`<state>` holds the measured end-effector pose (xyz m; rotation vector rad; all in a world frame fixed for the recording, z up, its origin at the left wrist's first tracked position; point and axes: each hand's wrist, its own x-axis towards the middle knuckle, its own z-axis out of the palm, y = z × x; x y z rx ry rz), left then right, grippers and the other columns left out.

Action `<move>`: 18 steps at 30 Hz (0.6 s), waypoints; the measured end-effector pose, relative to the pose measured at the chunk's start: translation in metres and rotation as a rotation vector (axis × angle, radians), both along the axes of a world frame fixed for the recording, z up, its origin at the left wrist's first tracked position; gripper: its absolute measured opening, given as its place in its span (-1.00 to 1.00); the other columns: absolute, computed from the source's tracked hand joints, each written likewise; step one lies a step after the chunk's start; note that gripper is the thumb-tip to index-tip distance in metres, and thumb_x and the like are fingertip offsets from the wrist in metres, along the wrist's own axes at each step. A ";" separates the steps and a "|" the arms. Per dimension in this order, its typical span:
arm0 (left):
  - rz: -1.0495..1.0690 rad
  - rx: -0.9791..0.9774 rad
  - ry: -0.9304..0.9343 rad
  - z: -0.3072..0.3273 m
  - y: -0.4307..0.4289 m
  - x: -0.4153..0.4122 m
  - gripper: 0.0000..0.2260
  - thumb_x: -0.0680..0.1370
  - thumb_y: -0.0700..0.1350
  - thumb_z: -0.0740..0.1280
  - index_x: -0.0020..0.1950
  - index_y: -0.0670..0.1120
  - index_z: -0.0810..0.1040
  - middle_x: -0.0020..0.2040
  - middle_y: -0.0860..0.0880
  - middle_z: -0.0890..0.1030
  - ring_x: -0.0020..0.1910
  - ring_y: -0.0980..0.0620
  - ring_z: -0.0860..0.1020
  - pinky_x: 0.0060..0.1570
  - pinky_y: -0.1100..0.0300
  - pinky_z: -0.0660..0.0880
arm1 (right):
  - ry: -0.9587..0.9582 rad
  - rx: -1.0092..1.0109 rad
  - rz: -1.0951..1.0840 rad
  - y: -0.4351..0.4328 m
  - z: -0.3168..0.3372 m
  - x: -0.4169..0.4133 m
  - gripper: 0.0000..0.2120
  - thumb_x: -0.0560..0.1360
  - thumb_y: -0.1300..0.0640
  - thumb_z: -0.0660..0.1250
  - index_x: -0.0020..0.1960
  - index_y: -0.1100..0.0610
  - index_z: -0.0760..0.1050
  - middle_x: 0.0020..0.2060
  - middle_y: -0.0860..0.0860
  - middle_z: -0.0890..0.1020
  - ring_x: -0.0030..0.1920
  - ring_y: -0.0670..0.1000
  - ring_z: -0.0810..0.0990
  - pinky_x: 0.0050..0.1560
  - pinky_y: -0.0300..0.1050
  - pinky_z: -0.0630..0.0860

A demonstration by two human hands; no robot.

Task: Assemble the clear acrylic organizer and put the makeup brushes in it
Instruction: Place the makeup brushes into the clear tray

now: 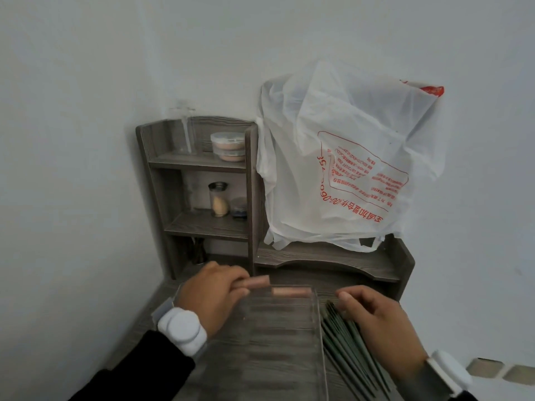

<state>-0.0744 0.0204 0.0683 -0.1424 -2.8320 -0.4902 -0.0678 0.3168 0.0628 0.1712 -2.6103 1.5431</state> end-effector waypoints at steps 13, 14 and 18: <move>-0.071 -0.125 -0.194 -0.016 -0.007 -0.034 -0.71 0.59 0.14 0.25 0.31 0.26 0.53 0.10 0.12 0.50 0.12 0.11 0.44 0.10 0.19 0.43 | -0.008 -0.083 -0.131 0.032 -0.002 -0.002 -0.82 0.53 0.13 0.40 -0.24 0.05 0.67 -0.35 -0.02 0.70 -0.27 -0.06 0.65 -0.16 -0.16 0.50; -0.068 -0.128 -0.194 -0.017 -0.007 -0.034 -0.69 0.59 0.17 0.23 0.33 0.25 0.51 0.12 0.13 0.49 0.14 0.11 0.43 0.12 0.19 0.43 | -0.008 -0.083 -0.157 0.037 -0.002 -0.003 -0.81 0.53 0.13 0.41 -0.25 0.05 0.67 -0.35 -0.03 0.70 -0.29 -0.08 0.65 -0.17 -0.17 0.49; -0.074 -0.146 -0.224 -0.024 -0.015 -0.031 -0.61 0.54 0.19 0.31 0.38 0.27 0.45 0.11 0.18 0.43 0.16 0.13 0.39 0.13 0.23 0.37 | -0.013 -0.038 -0.294 0.062 -0.014 -0.016 -0.81 0.51 0.14 0.41 -0.27 0.01 0.66 -0.36 -0.06 0.69 -0.29 -0.03 0.66 -0.17 -0.07 0.56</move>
